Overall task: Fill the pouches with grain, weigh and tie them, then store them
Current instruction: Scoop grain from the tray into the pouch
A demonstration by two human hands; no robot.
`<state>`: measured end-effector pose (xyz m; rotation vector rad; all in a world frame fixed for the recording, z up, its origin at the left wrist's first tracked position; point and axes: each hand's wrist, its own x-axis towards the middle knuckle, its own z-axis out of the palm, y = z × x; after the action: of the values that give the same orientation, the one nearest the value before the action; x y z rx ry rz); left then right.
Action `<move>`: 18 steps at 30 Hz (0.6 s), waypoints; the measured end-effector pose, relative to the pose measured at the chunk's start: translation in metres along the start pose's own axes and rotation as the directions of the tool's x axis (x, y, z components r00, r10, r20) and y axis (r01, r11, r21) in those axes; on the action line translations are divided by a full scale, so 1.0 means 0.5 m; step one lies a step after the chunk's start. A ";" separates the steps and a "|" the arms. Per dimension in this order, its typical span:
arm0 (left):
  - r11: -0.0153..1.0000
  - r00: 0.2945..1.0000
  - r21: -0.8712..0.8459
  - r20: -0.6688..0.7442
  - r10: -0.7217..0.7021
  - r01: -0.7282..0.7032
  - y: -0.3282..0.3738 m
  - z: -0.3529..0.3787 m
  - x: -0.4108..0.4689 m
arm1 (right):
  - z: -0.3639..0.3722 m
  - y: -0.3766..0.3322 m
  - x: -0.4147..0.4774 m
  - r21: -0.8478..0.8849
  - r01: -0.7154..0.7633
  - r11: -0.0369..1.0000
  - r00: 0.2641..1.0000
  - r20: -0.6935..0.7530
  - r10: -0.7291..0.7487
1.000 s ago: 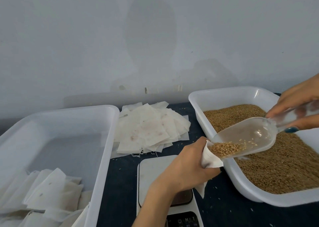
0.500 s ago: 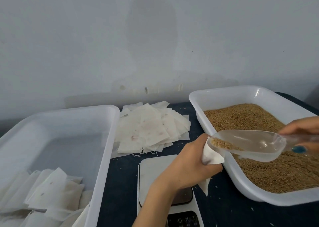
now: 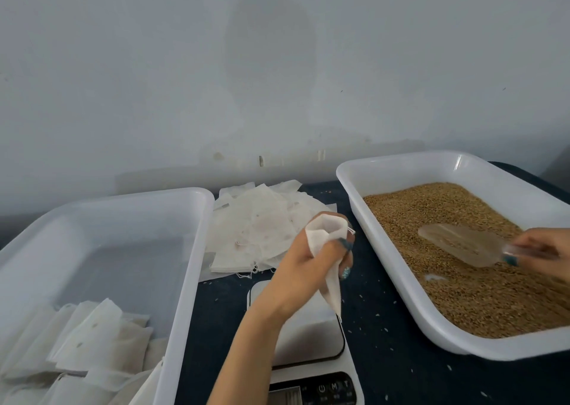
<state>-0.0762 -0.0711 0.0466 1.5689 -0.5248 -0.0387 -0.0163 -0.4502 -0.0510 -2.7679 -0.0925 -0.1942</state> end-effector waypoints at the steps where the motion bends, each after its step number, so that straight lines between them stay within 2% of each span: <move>1: 0.999 1.000 -0.033 -0.011 -0.004 0.004 0.002 -0.004 0.001 | -0.005 -0.004 -0.002 -0.056 -0.070 0.996 0.998 -0.010 0.069; 2: 0.998 1.000 -0.057 -0.025 -0.013 0.012 0.003 -0.009 0.000 | -0.020 0.009 -0.014 -0.033 -0.077 0.996 0.997 0.018 0.078; 3: 0.997 0.999 -0.064 -0.033 -0.035 0.033 0.003 -0.014 -0.001 | -0.075 0.015 -0.036 -0.030 -0.104 0.994 0.988 0.110 0.107; 5: 0.995 0.993 0.006 -0.055 -0.102 0.103 -0.004 -0.026 -0.005 | -0.096 -0.023 -0.038 -0.151 -0.078 0.985 0.980 0.168 0.103; 8: 0.970 0.980 0.155 -0.098 -0.176 0.190 -0.007 -0.036 -0.016 | -0.139 -0.105 -0.028 -0.209 -0.029 0.977 1.000 -0.004 0.029; 10: 0.968 0.983 0.202 -0.131 -0.125 0.150 -0.013 -0.038 -0.014 | -0.163 -0.202 -0.063 -0.100 0.127 0.987 0.988 -0.078 -0.135; 12: 0.962 0.984 0.247 -0.164 -0.073 0.113 -0.018 -0.038 -0.007 | -0.173 -0.307 -0.088 0.014 0.247 0.969 0.968 -0.041 -0.247; 14: 0.966 0.975 0.214 -0.200 -0.099 0.142 -0.017 -0.037 -0.004 | -0.173 -0.383 -0.105 0.112 0.315 0.943 0.949 -0.011 -0.315; 16: 0.971 0.970 0.173 -0.208 -0.127 0.164 -0.013 -0.035 -0.004 | -0.174 -0.414 -0.098 0.108 0.320 0.941 0.946 0.022 -0.325; 18: 0.979 0.969 0.133 -0.214 -0.124 0.154 -0.011 -0.038 -0.009 | -0.176 -0.397 -0.075 0.020 0.274 0.962 0.962 0.017 -0.274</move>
<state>-0.0720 -0.0519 0.0416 1.7316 -0.2588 0.0566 -0.0817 -0.2986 0.0947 -2.7302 -0.4815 -0.2361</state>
